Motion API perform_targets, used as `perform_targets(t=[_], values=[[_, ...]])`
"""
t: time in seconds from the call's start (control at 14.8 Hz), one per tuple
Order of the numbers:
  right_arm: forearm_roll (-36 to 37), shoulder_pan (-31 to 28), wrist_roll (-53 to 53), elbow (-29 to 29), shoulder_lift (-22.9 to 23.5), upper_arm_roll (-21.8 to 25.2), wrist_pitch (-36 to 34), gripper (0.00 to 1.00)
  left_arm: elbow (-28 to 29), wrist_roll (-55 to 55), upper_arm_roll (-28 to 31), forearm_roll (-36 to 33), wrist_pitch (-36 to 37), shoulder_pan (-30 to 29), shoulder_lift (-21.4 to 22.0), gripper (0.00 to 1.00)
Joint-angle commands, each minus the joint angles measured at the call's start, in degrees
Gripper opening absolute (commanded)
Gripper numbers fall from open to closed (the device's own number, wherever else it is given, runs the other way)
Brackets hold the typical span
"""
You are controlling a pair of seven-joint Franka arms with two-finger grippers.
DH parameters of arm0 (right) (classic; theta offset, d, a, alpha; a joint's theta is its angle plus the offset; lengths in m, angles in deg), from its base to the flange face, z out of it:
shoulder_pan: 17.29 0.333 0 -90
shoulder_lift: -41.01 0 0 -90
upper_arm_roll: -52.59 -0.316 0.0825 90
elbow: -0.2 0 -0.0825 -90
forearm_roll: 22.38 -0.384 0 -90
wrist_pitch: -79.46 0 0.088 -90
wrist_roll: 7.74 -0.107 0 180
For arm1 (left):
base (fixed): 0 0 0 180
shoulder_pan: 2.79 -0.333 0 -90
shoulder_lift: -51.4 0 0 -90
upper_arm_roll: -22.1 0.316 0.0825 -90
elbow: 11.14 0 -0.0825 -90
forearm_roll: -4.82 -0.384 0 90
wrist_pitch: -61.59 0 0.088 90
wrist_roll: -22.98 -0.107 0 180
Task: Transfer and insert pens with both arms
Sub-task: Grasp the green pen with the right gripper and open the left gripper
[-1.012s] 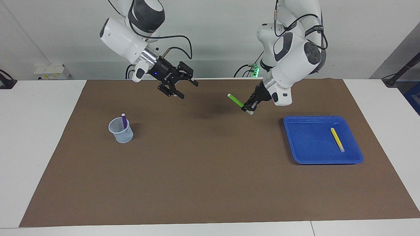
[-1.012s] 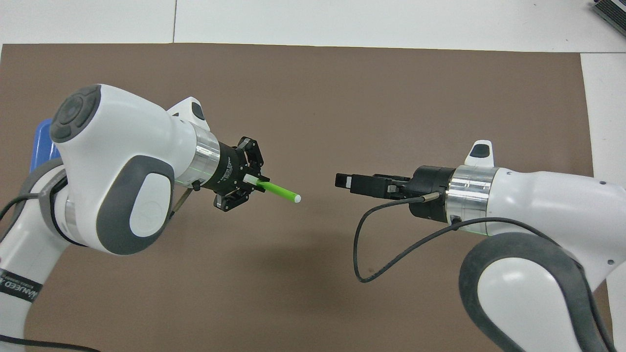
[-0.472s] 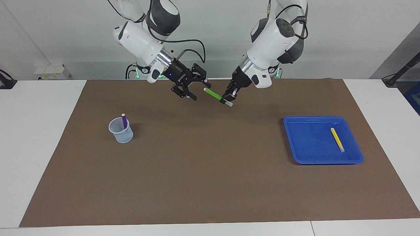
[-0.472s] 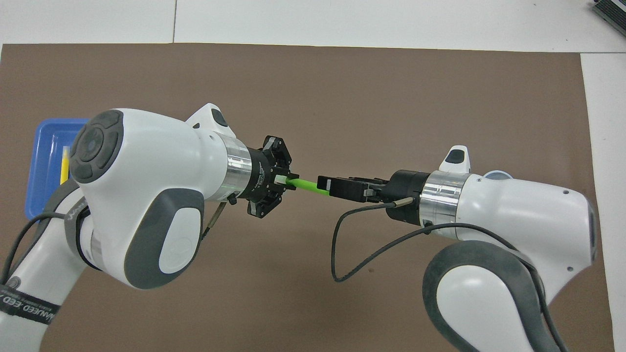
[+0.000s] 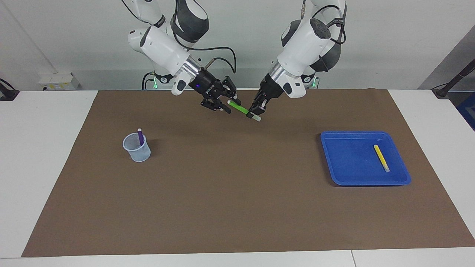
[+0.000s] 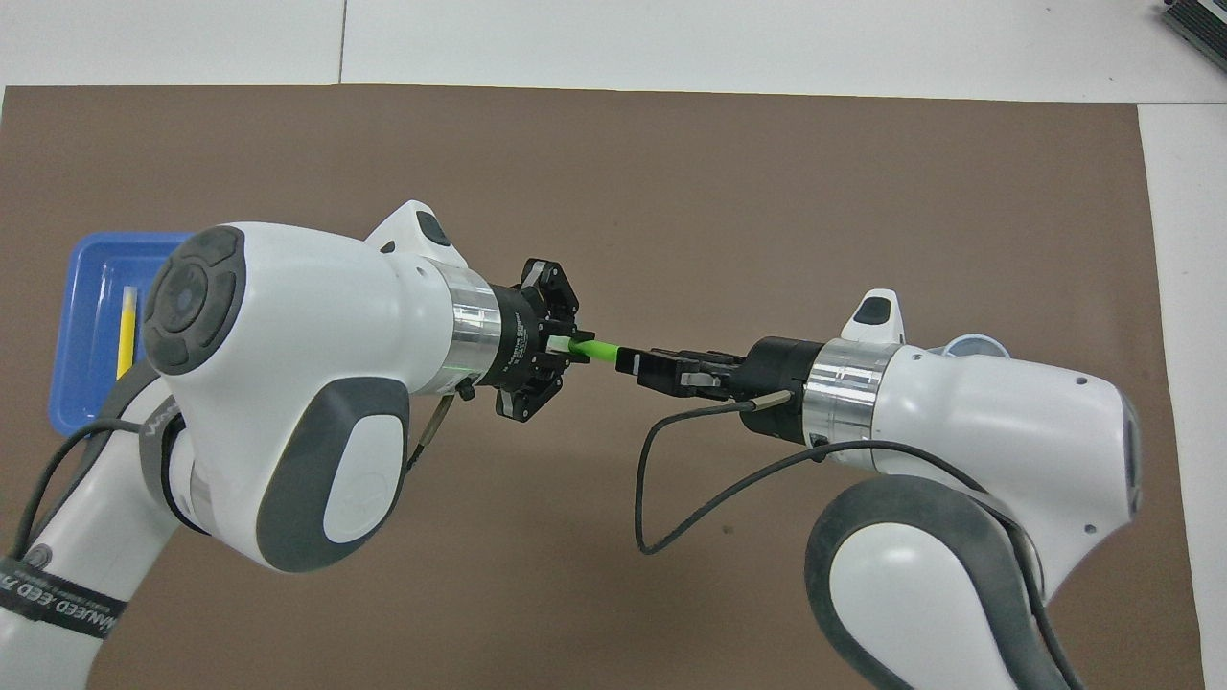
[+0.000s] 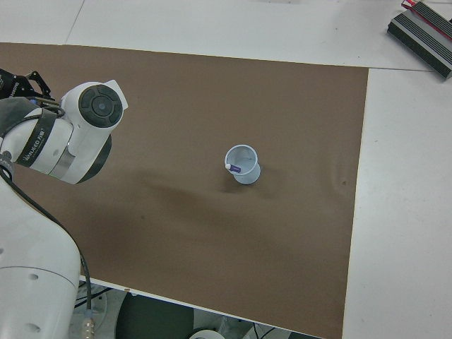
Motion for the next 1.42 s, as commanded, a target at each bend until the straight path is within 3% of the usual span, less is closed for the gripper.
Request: perform_targets(t=[0.0, 0.2, 0.27, 0.34, 0.81, 0.88, 0.94, 1.01, 1.35], values=[[-1.3, 0.0, 0.4, 0.2, 0.0, -0.1, 0.8, 0.29, 1.3, 0.8, 0.6, 0.8, -1.3, 1.1, 1.2, 0.00], [-1.3, 0.0, 0.4, 0.2, 0.0, -0.1, 0.8, 0.16, 1.4, 0.9, 0.6, 0.8, -1.3, 1.4, 1.2, 0.00], [-1.3, 0.0, 0.4, 0.3, 0.0, -0.1, 0.7, 0.03, 1.4, 0.9, 0.6, 0.8, -1.3, 1.4, 1.2, 0.00], [-1.2, 0.0, 0.7, 0.2, 0.0, -0.1, 0.5, 0.00, 1.4, 0.9, 0.6, 0.8, -1.3, 1.4, 1.2, 0.00], [-0.2, 0.0, 0.3, 0.1, 0.0, 0.0, 0.0, 0.00, 1.4, -0.2, 0.6, 0.6, -0.9, 1.4, 1.3, 0.00], [0.2, 0.0, 0.3, 0.1, 0.0, 0.0, 0.0, 0.00, 1.4, -0.2, 0.6, 0.7, -0.9, 1.2, 1.3, 0.11], [1.4, -0.1, 0.2, 0.1, 0.1, 0.1, -0.1, 0.00, 1.4, 0.4, 0.7, 0.6, -0.8, 1.4, 1.3, 0.95], [2.8, -0.2, 0.1, 0.1, 0.1, 0.1, -0.3, 0.00, 1.3, 0.9, 0.6, 0.6, -0.8, 1.4, 1.4, 1.00], [8.4, -2.2, -0.4, 0.1, 0.1, 0.2, -3.0, 0.00, 1.5, 0.7, 0.8, 0.5, -0.2, 0.7, 2.0, 1.00]])
